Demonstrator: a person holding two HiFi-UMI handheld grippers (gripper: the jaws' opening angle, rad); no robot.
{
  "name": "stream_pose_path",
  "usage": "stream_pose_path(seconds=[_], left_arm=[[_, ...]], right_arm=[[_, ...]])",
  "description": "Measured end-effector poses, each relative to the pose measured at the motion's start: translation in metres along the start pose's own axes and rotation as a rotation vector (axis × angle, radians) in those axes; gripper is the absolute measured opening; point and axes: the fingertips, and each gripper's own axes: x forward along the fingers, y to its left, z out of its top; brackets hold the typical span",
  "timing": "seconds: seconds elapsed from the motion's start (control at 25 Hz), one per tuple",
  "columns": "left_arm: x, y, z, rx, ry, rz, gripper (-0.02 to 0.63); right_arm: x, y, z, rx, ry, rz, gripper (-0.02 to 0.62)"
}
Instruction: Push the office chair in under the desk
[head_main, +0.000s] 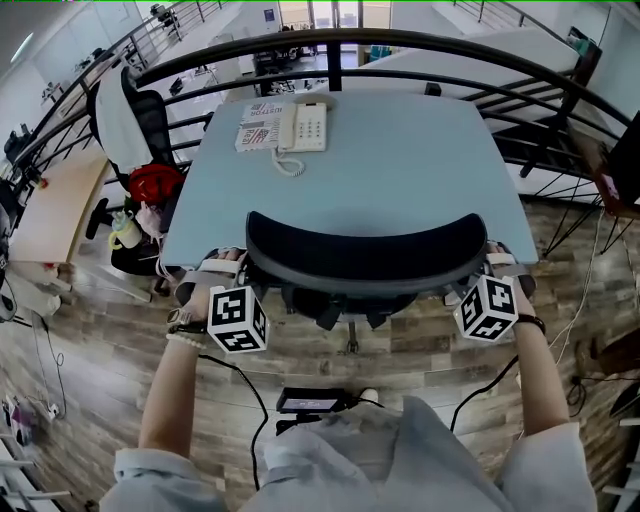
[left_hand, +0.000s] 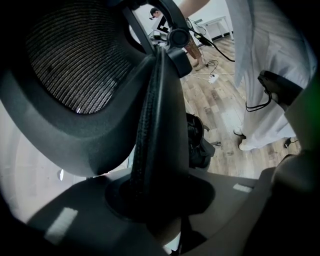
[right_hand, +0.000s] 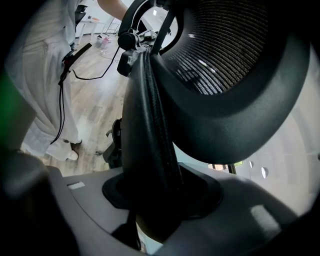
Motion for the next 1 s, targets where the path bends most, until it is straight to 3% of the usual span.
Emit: stream_pose_path(seconds=[0.16,0.32,0.6,1.0], left_arm=[[0.000,0.001,-0.001,-0.029,-0.009,0.003,0.108],[-0.006,0.003,-0.013,-0.108,-0.006,0.015,0.187],[-0.030,0.006,-0.030,-0.188,-0.005,0.082,0.208],[-0.069,0.011,-0.023,-0.326,-0.063,0.200,0.224]], right_arm=[[0.000,0.002,0.002,0.038,-0.008,0.018,0.255],[-0.002,0.008,0.003,0.070,-0.022,0.047,0.319],[-0.016,0.006,0.001,0.114,-0.036,0.028,0.344],[-0.055,0.007,0.018,0.204,-0.109,-0.030,0.354]])
